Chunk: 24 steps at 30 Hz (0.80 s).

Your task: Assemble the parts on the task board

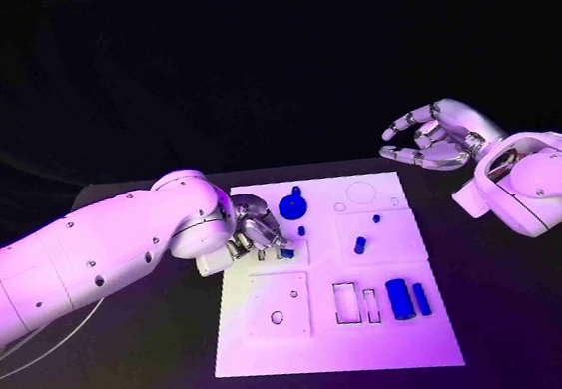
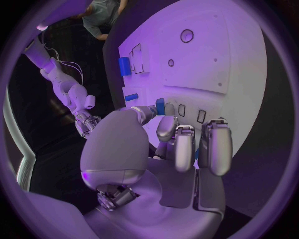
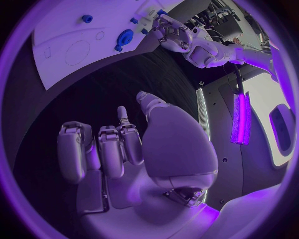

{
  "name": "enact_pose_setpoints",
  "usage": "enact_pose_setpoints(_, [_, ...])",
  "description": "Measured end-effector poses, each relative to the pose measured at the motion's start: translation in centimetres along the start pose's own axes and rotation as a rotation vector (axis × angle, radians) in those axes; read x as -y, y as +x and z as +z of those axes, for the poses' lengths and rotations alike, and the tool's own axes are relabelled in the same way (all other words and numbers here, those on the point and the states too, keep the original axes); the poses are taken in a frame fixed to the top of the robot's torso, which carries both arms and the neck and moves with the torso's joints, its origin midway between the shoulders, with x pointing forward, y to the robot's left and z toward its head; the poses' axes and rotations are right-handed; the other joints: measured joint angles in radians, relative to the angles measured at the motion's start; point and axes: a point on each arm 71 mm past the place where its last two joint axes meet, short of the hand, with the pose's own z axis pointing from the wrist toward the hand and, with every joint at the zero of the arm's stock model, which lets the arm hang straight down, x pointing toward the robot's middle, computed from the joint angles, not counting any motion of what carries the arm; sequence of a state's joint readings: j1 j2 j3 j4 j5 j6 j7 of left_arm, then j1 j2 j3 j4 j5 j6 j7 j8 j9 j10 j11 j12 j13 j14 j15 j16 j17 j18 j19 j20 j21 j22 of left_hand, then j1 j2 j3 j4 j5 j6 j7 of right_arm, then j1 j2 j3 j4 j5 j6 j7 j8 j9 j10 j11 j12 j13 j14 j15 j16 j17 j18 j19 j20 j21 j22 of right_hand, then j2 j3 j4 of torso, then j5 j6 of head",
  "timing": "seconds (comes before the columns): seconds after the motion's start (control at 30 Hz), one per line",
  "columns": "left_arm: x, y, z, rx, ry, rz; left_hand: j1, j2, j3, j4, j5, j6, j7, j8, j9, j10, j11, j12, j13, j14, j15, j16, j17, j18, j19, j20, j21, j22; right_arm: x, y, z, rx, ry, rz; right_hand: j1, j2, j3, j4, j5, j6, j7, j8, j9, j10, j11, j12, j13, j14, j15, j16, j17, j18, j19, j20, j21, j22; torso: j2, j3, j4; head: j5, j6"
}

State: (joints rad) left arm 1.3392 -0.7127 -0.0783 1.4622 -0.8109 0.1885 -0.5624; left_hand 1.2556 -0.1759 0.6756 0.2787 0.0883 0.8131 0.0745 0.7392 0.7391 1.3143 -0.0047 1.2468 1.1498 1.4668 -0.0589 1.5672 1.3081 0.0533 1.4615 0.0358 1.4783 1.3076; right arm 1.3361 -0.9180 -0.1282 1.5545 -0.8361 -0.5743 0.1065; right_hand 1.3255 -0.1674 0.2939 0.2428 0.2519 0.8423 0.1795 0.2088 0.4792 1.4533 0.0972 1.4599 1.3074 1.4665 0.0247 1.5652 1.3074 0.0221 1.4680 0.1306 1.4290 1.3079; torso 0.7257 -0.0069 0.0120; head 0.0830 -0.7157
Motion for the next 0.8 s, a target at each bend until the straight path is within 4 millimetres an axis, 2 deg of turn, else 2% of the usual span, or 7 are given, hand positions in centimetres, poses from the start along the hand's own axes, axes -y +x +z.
enact_pose_setpoints(0.27, [-0.65, 0.10, -0.07, 0.081, -0.003, 0.072, -0.006, -0.006, 0.001, 0.001, 0.000, 0.001, 0.000, 0.001, 0.000, 0.008, 0.001, 0.004, 0.008, 0.000, 0.000, 0.000, 0.000, 0.000, 0.000, 0.000, 0.000, 0.000, 0.09, -0.10, -0.06, 0.002, 0.002, -0.001, 0.000, 0.000, 0.003, 0.003, 0.000, 0.000, 0.000, 0.000, 0.000, 0.000, 0.000, 0.000, 0.000, 0.000, 0.000, 0.000, 0.000, 0.000, 0.000, 0.000, -0.004, 0.000, 0.000, -0.0003, 0.0003, -0.002, -0.001])
enact_pose_setpoints(0.8, [-0.44, 0.33, 0.32, 0.146, -0.009, 0.157, -0.006, -0.006, 0.004, 0.004, 0.005, 0.001, 0.000, 0.001, 0.001, 0.016, 0.001, 0.012, 0.015, 0.000, 0.000, 0.000, 0.000, 0.000, 0.000, 0.000, 0.000, 0.000, 0.10, -0.11, -0.08, 0.002, 0.002, -0.001, 0.000, 0.000, 0.003, 0.003, 0.002, 0.000, 0.000, 0.000, 0.000, 0.000, 0.000, 0.000, 0.000, 0.000, 0.000, 0.000, 0.001, 0.000, 0.000, 0.000, -0.004, 0.000, 0.001, -0.0011, -0.0020, 0.004, -0.001])
